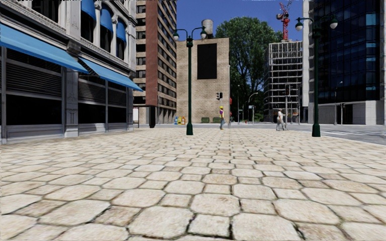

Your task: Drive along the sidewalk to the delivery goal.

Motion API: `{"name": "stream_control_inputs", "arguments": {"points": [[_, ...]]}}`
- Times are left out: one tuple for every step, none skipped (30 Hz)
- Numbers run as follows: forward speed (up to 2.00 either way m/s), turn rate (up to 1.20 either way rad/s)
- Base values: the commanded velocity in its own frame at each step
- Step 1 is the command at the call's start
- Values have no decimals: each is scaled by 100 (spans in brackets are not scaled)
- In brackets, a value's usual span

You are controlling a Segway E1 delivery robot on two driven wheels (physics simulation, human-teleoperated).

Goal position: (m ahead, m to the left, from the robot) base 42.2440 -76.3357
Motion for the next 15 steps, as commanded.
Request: {"name": "stream_control_inputs", "arguments": {"points": [[200, 0], [200, 0], [200, 0], [200, 0], [200, 0], [200, 0], [200, 0], [200, 0], [200, 0], [200, 0], [200, 0], [200, 0], [200, 0], [200, 0], [200, 0]]}}
